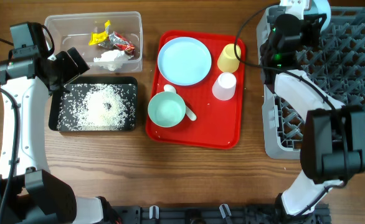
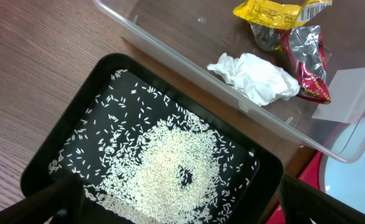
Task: Sort waste into correct bins and load items into the dishwasher rack
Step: 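Place the blue bowl upright into the dishwasher rack with the right gripper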
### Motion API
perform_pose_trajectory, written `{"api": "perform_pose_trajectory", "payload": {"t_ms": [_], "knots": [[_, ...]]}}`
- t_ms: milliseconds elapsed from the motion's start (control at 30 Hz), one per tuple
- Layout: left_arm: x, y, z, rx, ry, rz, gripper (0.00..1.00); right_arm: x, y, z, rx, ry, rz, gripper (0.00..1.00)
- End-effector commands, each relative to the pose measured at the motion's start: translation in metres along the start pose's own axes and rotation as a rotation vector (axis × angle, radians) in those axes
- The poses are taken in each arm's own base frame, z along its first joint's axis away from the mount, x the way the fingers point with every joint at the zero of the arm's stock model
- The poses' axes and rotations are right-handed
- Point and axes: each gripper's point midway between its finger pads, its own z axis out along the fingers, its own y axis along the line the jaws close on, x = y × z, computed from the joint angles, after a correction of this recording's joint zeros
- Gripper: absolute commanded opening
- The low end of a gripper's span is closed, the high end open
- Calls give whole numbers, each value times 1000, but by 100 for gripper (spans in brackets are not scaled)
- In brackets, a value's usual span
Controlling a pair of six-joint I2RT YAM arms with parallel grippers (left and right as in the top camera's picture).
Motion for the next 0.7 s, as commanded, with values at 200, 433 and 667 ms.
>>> {"api": "perform_pose_trajectory", "payload": {"t_ms": [200, 433, 667], "knots": [[-4, 1, -2, -4, -12, -13, 100, 25, 45, 12, -168, 19, 16, 4], [-4, 1, -2, -4, -12, -12, 100, 35, 47, 25, -198, 34, 70, 4], [-4, 1, -2, -4, -12, -12, 100, 53, 70, 25, -214, 62, 18, 5]]}}
